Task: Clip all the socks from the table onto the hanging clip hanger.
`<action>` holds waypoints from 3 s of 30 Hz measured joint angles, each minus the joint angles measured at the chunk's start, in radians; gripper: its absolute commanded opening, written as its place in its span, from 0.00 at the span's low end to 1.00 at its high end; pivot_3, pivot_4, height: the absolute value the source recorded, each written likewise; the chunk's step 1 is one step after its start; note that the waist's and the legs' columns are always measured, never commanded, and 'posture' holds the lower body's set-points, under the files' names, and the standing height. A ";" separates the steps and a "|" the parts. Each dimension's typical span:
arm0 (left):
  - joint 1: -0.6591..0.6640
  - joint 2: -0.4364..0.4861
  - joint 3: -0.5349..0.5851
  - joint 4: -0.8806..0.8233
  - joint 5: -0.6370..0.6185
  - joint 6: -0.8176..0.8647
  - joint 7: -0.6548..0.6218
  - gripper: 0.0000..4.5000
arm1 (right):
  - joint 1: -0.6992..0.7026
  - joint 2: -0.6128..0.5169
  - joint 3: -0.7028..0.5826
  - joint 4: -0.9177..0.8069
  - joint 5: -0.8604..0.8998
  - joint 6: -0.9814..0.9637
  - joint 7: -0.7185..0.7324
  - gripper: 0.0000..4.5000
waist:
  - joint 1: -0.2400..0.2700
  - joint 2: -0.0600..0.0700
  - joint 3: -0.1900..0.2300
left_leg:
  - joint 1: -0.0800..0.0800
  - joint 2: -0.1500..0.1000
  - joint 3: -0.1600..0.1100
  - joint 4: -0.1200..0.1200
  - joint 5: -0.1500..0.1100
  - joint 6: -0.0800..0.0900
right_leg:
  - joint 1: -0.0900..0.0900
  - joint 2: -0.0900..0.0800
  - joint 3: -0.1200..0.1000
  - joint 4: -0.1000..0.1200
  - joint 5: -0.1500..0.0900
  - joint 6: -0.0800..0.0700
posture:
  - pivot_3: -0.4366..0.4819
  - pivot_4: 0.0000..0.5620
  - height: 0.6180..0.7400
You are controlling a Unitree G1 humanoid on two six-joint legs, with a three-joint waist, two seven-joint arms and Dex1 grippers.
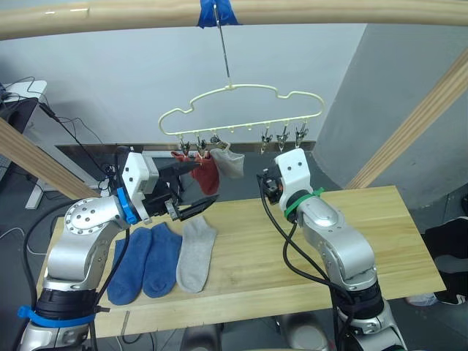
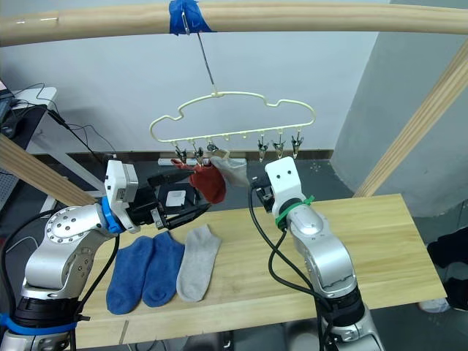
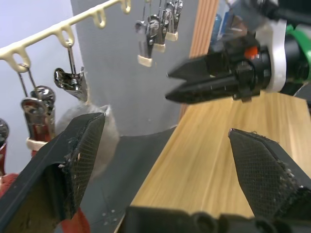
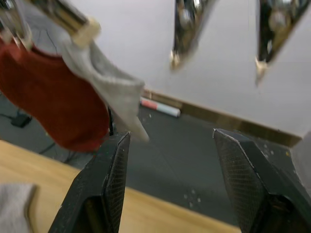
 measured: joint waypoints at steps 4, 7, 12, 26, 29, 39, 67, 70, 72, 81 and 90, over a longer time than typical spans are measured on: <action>0.001 0.009 0.000 -0.009 -0.010 0.011 -0.022 1.00 | 0.000 -0.008 0.000 -0.016 0.005 0.005 0.008 0.35 | -0.005 0.000 0.001 | 0.000 0.000 0.000 0.000 0.000 0.000 | 0.000 0.000 0.000 0.000 0.000 0.000 | 0.25 0.51 1.00; 0.002 0.010 0.000 -0.009 -0.016 0.013 -0.037 1.00 | -0.002 -0.008 -0.003 -0.016 0.006 0.006 0.008 0.35 | -0.009 0.000 0.002 | 0.000 0.000 0.000 0.000 0.000 0.000 | 0.000 0.000 0.000 0.000 0.000 0.000 | 0.24 0.51 1.00; -0.004 0.010 0.000 -0.009 -0.017 0.014 -0.037 1.00 | -0.020 0.003 -0.012 -0.016 0.006 -0.004 0.008 0.35 | -0.013 0.000 0.005 | 0.000 0.000 0.000 0.000 0.000 0.000 | 0.000 0.000 0.000 -0.001 0.000 0.000 | 0.24 0.51 1.00; -0.021 0.010 -0.001 -0.009 -0.017 0.015 -0.037 1.00 | -0.144 0.012 -0.036 0.015 0.007 -0.032 0.019 0.35 | -0.016 0.000 0.008 | -0.001 0.000 0.000 -0.001 0.000 0.000 | -0.001 0.000 0.000 -0.001 0.000 0.000 | 0.24 0.49 1.00; -0.022 0.009 -0.002 -0.009 -0.016 0.015 -0.037 1.00 | -0.175 0.015 -0.046 0.022 0.008 -0.037 0.022 0.35 | -0.017 0.000 0.008 | -0.001 0.000 0.000 -0.001 0.000 0.000 | -0.001 0.000 0.000 -0.001 0.000 0.000 | 0.24 0.49 1.00; -0.033 0.009 -0.009 -0.009 -0.015 0.015 -0.037 1.00 | -0.203 0.041 -0.051 0.052 0.008 -0.053 0.021 0.35 | -0.017 0.000 0.008 | -0.001 0.000 0.000 -0.001 0.000 0.000 | -0.002 0.000 0.000 -0.001 0.000 0.000 | 0.24 0.48 1.00; -0.039 -0.001 -0.028 -0.009 -0.002 0.014 -0.034 1.00 | -0.204 0.125 -0.074 0.111 0.012 -0.111 -0.013 0.35 | -0.017 0.000 0.008 | -0.002 0.000 0.000 -0.001 0.000 0.000 | -0.002 -0.001 0.000 -0.001 0.000 0.000 | 0.24 0.48 1.00; -0.039 -0.001 -0.028 -0.009 0.000 0.014 -0.034 1.00 | -0.205 0.129 -0.076 0.111 0.014 -0.112 -0.014 0.35 | -0.017 0.000 0.008 | -0.002 0.000 0.000 -0.001 0.000 0.000 | -0.002 -0.001 0.000 -0.001 0.000 0.000 | 0.24 0.48 1.00; -0.039 -0.001 -0.028 -0.009 0.000 0.014 -0.034 1.00 | -0.204 0.131 -0.079 0.111 0.015 -0.113 -0.014 0.35 | -0.017 0.000 0.008 | -0.002 0.000 0.000 -0.001 0.000 0.000 | -0.002 -0.001 0.000 -0.001 0.000 0.000 | 0.24 0.48 1.00; -0.021 -0.003 -0.028 -0.016 0.000 0.034 -0.013 1.00 | -0.204 0.133 -0.093 0.111 0.019 -0.115 -0.014 0.05 | -0.018 0.000 0.008 | -0.002 0.001 0.000 -0.001 0.000 0.000 | -0.002 -0.001 0.000 -0.001 0.000 0.000 | 0.24 0.48 1.00; 0.086 -0.017 -0.027 -0.128 -0.001 0.108 0.087 1.00 | -0.204 0.133 -0.099 0.111 0.032 -0.118 -0.014 0.00 | -0.019 0.000 0.008 | -0.002 0.008 0.001 -0.001 0.000 -0.001 | -0.002 0.000 0.001 -0.002 0.000 0.000 | 0.24 0.48 1.00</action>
